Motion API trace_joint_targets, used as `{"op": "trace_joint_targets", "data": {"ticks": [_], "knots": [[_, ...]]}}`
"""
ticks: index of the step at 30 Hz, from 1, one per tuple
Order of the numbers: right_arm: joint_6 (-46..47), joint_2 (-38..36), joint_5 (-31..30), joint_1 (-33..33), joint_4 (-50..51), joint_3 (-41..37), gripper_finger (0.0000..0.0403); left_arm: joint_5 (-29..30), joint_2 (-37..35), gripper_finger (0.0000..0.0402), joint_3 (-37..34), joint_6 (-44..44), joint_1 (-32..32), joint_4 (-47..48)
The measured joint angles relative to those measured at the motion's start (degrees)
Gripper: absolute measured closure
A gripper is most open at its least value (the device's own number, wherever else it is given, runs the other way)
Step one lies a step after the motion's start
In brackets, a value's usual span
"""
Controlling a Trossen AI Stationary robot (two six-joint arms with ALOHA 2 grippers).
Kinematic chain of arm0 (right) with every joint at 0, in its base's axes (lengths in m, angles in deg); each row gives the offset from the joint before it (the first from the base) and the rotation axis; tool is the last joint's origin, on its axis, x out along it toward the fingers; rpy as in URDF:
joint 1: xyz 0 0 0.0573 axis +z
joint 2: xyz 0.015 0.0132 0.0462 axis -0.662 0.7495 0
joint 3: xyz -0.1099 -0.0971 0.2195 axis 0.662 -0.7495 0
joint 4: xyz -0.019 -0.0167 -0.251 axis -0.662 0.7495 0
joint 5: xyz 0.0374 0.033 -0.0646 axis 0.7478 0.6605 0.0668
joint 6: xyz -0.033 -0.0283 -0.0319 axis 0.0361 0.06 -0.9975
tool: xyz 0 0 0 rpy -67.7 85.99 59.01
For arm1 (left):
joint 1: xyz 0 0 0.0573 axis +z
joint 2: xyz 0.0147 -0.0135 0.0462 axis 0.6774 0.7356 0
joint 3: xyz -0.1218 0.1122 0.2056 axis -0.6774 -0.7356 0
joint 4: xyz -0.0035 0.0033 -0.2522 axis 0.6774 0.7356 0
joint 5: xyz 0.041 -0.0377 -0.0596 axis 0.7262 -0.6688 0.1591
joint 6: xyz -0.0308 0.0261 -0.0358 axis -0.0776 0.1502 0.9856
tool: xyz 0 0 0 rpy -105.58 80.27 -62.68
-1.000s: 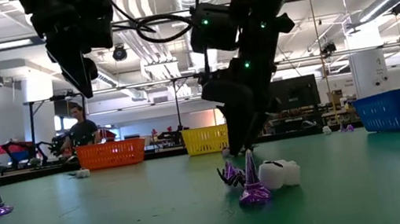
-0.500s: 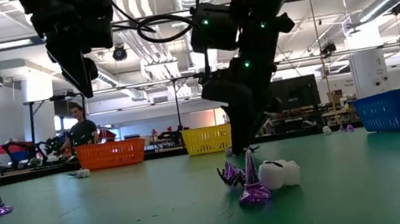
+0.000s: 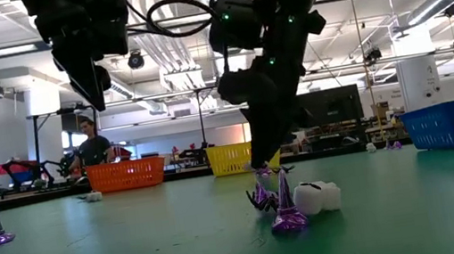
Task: Sort Halloween decoration
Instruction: Put the white skeleton toy into the blue basket
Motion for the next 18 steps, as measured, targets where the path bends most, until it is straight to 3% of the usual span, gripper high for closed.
{"op": "trace_joint_targets", "data": {"ticks": [9, 18], "knots": [[2.0, -1.9, -0.2, 0.6, 16.1, 5.8, 0.0387, 0.0, 0.0, 0.0217, 0.0, 0.0, 0.0, 1.1], [6.1, -8.2, -0.3, 1.4, 27.1, 4.9, 0.0387, 0.0, 0.0, 0.0217, 0.0, -0.4, 0.0, 1.2]]}}
